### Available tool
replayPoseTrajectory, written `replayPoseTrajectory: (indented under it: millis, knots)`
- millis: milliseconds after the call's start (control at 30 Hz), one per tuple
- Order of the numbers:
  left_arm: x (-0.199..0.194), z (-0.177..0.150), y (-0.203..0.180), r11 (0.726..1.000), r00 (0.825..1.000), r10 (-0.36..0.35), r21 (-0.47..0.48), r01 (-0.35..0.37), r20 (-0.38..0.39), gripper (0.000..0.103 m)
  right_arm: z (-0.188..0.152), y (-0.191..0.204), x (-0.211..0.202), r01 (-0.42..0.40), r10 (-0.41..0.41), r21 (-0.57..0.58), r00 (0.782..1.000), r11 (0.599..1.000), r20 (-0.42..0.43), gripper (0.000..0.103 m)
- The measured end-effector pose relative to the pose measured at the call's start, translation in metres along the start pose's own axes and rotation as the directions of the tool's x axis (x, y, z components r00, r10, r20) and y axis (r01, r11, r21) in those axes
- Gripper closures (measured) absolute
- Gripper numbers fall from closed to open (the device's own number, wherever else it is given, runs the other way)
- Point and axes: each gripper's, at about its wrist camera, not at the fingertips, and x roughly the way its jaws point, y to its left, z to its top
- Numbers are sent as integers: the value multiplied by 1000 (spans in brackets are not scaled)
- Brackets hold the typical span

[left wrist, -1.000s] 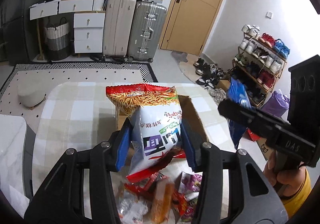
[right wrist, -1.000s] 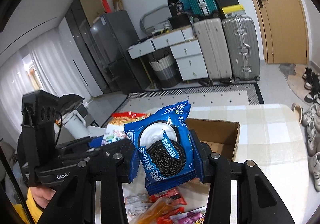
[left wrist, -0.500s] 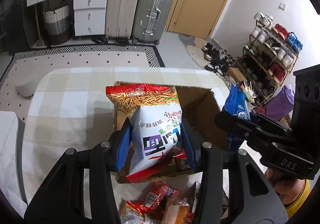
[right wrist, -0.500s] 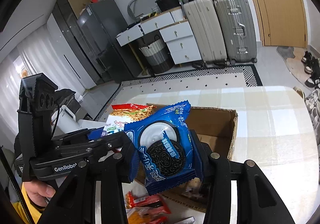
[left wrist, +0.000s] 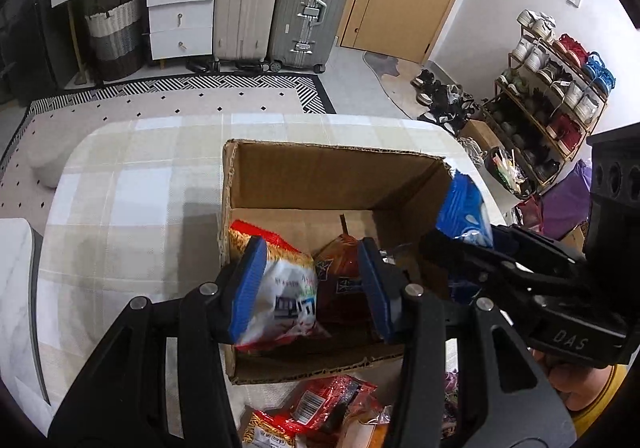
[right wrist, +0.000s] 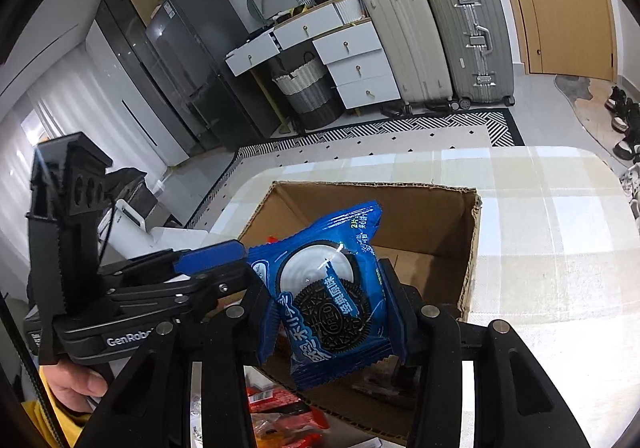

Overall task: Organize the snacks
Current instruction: 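Lower both packs into the box and open both tools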

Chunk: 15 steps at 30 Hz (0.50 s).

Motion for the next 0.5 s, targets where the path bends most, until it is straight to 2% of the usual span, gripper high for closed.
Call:
replayPoseTrajectory:
  millis: [267,500]
  knots:
    - [-25,-37,-1,1000,1000,22,-2,-22,14,59,-6,6,11,16,-16,-9,999,1000,-28,58]
    - [-39,-51,-3,999,999,37,4,-37,6,57,-14,9,17,81,-84,-49,994,996,-63,54]
